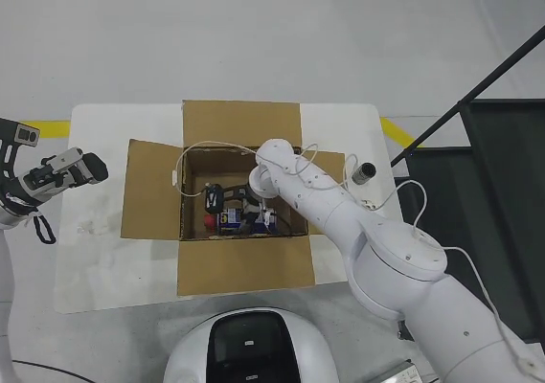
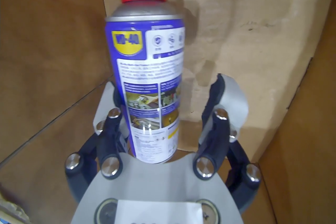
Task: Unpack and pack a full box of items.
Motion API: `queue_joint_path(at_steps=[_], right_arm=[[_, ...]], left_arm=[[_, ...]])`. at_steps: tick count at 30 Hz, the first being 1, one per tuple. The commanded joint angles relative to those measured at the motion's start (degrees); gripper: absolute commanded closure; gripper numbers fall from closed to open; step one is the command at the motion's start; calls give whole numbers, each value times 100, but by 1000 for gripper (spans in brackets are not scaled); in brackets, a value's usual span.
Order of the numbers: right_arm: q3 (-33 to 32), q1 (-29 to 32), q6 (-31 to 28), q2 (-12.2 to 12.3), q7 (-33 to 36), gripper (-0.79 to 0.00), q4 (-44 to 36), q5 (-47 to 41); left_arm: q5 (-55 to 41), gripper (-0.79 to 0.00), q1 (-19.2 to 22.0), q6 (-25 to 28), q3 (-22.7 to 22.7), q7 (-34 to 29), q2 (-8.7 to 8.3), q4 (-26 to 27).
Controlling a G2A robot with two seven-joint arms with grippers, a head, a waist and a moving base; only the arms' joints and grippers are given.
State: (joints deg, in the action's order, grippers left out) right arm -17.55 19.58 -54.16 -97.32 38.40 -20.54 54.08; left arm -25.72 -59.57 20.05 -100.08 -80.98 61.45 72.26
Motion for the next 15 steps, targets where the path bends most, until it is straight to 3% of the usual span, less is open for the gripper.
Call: queue_joint_path(at_steps=[1, 9, 10, 11, 13, 14, 15], right_arm=[[7, -35, 15, -20, -15, 0, 66, 51], [-67, -263, -87, -36, -205, 0, 258, 107], [-72, -278, -74, -36, -210, -28, 272, 119], [-77, -284, -65, -39, -216, -99, 279, 127], [-86, -281, -20, -48, -209, -354, 298, 133], [-93, -267, 16, -57, -204, -656, 304, 122], [-97, -257, 36, -68, -194, -717, 304, 118]], left_arm=[[0, -785, 0, 0, 0, 0, 0, 0], [0, -785, 0, 0, 0, 0, 0, 0], [0, -785, 0, 0, 0, 0, 0, 0], [0, -785, 0, 0, 0, 0, 0, 0], [0, -785, 0, 0, 0, 0, 0, 0], [0, -785, 0, 0, 0, 0, 0, 0], [0, -785, 0, 0, 0, 0, 0, 0]])
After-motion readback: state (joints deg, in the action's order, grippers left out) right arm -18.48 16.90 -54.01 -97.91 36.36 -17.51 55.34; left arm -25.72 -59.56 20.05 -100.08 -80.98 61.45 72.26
